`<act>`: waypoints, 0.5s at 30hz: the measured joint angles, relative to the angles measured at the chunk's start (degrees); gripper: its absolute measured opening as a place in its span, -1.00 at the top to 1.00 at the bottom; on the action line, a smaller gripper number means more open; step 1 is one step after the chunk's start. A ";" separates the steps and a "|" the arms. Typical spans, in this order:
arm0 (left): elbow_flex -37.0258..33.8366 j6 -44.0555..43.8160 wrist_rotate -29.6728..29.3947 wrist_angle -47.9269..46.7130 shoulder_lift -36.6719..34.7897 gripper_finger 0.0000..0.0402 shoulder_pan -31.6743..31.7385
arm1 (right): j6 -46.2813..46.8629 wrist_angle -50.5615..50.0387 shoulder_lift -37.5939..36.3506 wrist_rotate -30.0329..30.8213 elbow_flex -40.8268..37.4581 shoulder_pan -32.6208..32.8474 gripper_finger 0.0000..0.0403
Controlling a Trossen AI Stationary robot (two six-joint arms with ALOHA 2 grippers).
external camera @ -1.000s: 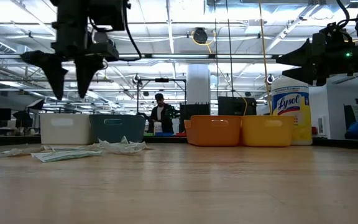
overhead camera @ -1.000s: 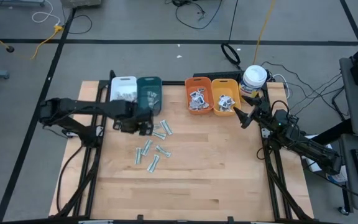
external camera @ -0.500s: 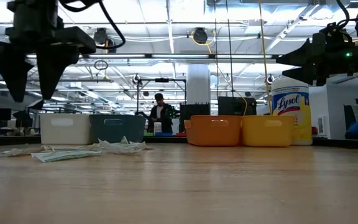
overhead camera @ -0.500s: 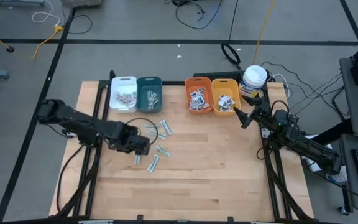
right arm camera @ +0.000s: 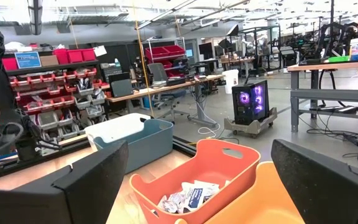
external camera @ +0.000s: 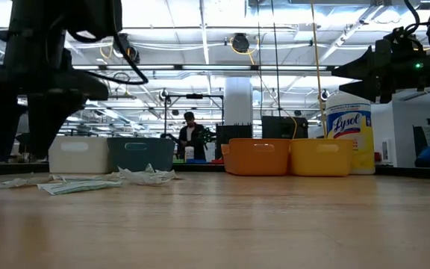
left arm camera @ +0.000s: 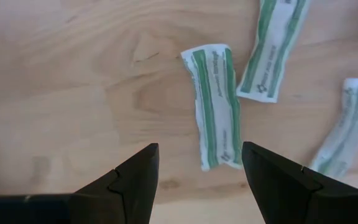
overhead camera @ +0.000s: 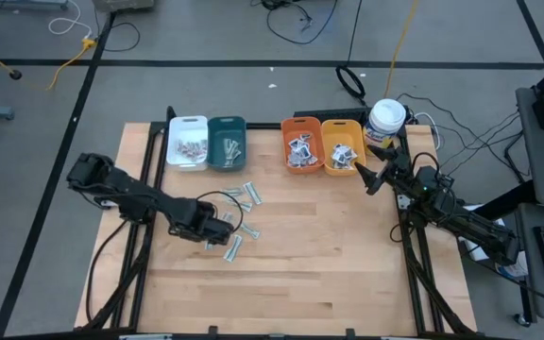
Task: Pick & Place First Aid Supplies
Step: Put the bandage pack into the blue bin
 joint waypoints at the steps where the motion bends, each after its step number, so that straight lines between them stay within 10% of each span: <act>1: -0.22 0.24 0.00 0.24 0.56 -0.18 0.00 | 0.00 0.00 -0.02 0.02 -0.02 0.00 -0.95; 15: -0.98 2.70 0.24 7.03 8.22 -0.16 0.00 | -0.01 0.01 0.00 0.01 -0.02 -0.01 -0.95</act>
